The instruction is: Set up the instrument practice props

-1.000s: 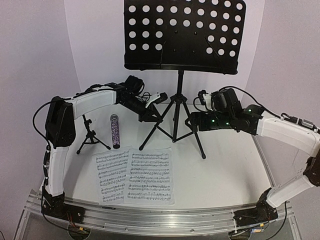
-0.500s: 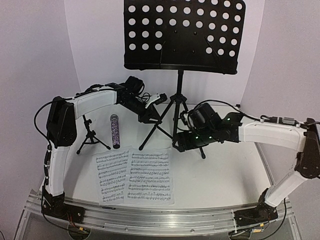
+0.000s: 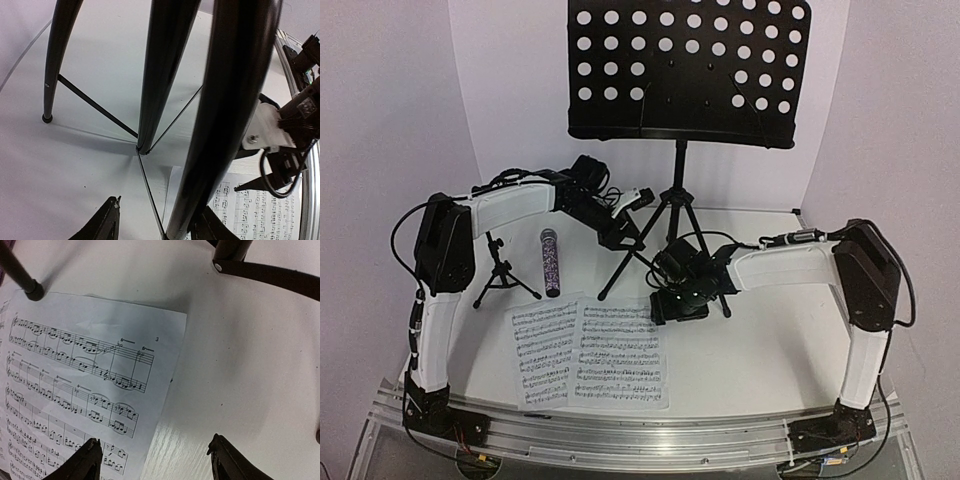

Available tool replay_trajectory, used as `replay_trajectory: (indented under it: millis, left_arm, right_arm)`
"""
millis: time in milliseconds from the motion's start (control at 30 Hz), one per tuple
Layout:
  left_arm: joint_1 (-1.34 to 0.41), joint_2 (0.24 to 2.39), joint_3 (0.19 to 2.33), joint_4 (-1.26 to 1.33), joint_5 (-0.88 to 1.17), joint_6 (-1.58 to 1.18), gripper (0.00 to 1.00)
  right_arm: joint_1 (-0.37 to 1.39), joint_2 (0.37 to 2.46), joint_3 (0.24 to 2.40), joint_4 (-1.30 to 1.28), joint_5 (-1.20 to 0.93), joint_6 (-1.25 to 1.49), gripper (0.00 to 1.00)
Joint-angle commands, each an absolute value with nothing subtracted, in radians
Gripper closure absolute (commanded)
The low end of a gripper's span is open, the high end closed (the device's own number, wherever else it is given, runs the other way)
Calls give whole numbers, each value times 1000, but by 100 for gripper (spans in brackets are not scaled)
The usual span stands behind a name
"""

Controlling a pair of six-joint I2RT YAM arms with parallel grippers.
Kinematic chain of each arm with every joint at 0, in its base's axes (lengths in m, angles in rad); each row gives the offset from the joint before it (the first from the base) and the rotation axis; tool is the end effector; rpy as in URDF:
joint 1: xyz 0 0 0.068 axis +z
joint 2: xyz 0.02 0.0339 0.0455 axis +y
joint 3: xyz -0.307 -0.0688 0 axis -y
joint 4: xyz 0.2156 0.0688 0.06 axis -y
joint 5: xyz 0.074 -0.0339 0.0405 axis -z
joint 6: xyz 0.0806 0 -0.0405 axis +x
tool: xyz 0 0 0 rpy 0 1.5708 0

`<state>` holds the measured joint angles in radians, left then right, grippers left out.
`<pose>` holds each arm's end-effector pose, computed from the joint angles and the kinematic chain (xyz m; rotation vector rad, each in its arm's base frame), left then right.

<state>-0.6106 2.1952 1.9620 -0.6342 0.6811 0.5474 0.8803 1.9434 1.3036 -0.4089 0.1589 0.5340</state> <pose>0.3900 -0.3348 0.2669 1.5298 1.7859 -0.8529 0.2755 0.3135 0.1857 -0.3978 2.5987 0.2971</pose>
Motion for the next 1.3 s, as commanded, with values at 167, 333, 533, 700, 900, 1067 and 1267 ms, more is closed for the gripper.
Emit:
replay_trajectory:
  millis: [167, 333, 533, 700, 900, 1067, 1267]
  left_arm:
    - [-626, 2191, 1936, -581, 689, 520, 53]
    - [-630, 2193, 1924, -554, 682, 512, 54]
    - [-643, 2193, 1911, -542, 676, 518, 54]
    - [-658, 2195, 1911, -540, 672, 525, 54]
    - [-664, 2200, 1910, -532, 666, 516, 55]
    - [-664, 2200, 1922, -531, 660, 506, 54]
    - [-672, 2201, 1892, -511, 648, 493, 55]
  right_arm:
    - [830, 2050, 1354, -371, -101, 598, 39]
    - [793, 2068, 1323, -333, -271, 621, 39]
    - [762, 2071, 1265, -244, -371, 724, 40]
    - [757, 2066, 1188, -90, -368, 857, 46]
    - [756, 2053, 1129, -13, -299, 913, 79]
    - [756, 1995, 1114, -23, -291, 872, 100]
    - [783, 1903, 1172, -239, -246, 764, 100]
